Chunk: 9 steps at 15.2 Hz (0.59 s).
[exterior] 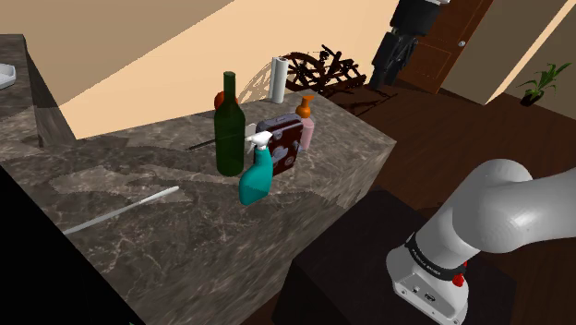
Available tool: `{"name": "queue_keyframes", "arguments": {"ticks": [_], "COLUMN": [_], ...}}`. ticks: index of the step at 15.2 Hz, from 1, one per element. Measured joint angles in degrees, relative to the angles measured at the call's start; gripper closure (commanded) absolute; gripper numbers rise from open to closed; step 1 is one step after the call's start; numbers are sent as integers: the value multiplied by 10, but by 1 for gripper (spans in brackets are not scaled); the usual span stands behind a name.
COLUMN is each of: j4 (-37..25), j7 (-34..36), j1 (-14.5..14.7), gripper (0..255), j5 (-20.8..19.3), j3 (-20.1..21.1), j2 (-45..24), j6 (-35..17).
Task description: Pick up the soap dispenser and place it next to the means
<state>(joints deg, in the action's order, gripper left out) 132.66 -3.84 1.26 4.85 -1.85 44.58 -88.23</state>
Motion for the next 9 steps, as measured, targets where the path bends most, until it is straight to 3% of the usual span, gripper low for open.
{"name": "queue_keyframes", "arguments": {"ticks": [4, 9], "j4": [14, 46], "j7": [-5, -15], "j1": [-3, -11], "gripper": [0, 0], "j5": [-5, -16], "j3": [-3, -10], "j2": [-21, -86], "j6": [-36, -137]}}
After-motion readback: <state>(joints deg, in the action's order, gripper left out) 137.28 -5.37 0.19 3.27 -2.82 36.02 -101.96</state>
